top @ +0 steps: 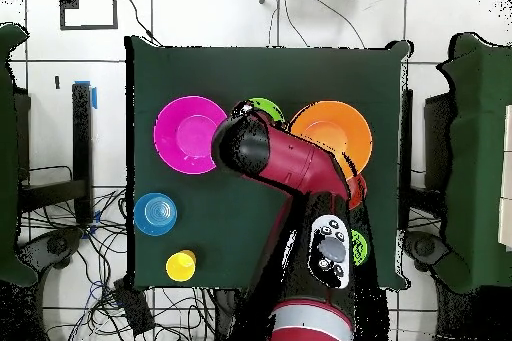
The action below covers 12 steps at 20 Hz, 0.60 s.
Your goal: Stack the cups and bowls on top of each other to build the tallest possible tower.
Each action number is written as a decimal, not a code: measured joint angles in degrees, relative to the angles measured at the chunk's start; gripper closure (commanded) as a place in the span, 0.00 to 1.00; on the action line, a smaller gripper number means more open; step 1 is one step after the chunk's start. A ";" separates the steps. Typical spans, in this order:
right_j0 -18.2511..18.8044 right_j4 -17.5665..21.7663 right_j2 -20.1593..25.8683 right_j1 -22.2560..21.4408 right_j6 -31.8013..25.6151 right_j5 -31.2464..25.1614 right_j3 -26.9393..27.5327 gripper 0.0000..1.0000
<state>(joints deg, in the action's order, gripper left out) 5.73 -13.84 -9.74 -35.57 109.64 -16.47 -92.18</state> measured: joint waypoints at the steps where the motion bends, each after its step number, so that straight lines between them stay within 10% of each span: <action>1: 0.13 0.00 0.31 -0.11 0.00 0.00 0.00 0.00; 12: 0.34 -0.97 1.63 -0.76 0.00 0.10 0.00 0.00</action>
<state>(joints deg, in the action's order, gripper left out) 6.08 -14.81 -8.11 -36.33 109.64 -16.37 -92.18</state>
